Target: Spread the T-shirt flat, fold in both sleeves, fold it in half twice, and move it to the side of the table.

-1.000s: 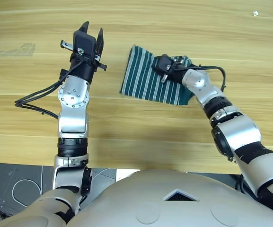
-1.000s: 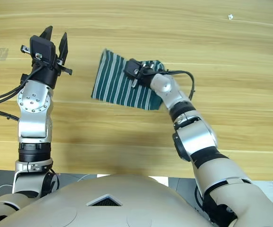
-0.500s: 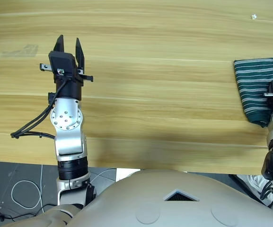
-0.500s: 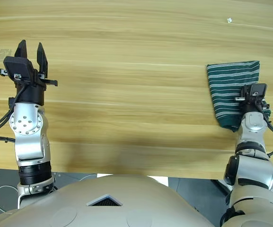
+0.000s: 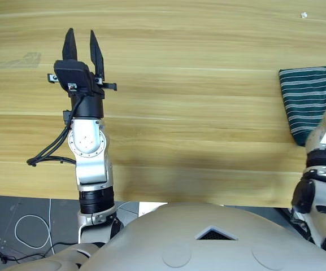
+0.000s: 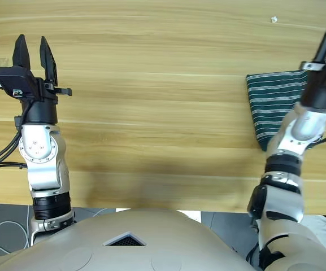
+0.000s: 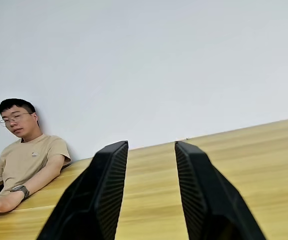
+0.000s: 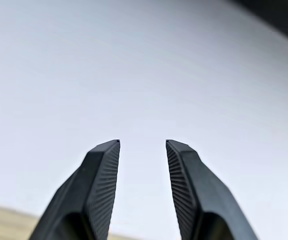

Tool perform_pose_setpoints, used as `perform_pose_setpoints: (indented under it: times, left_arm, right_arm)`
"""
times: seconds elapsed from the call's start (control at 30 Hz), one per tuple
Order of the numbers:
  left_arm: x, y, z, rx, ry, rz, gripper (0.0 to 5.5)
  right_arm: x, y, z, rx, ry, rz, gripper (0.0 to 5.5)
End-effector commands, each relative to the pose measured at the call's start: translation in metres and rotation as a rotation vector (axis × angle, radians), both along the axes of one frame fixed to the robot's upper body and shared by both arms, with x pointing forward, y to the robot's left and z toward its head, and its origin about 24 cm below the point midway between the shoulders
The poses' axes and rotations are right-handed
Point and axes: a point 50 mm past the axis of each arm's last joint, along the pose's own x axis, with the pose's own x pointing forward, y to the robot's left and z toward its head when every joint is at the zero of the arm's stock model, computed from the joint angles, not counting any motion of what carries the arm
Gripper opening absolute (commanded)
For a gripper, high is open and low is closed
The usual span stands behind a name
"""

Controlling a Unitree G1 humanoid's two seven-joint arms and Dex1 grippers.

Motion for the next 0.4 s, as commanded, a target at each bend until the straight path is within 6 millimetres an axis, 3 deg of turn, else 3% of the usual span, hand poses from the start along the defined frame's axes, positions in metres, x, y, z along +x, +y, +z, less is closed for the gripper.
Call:
perform_pose_setpoints:
  times: [0.03,0.17,0.4]
  left_arm:
    - [0.006,-0.012,-0.016,-0.033,0.023,-0.022,1.74]
    - [0.011,-0.028,-0.028,0.014,0.019,-0.037,1.74]
    - [0.016,-0.056,-0.046,-0.044,0.052,-0.126,1.74]
  right_arm:
    - [-0.004,0.045,-0.045,0.096,0.177,0.129,1.71]
    - [-0.017,0.087,-0.080,0.219,0.318,0.204,1.71]
    - [-0.013,0.112,-0.075,0.288,0.331,0.232,1.71]
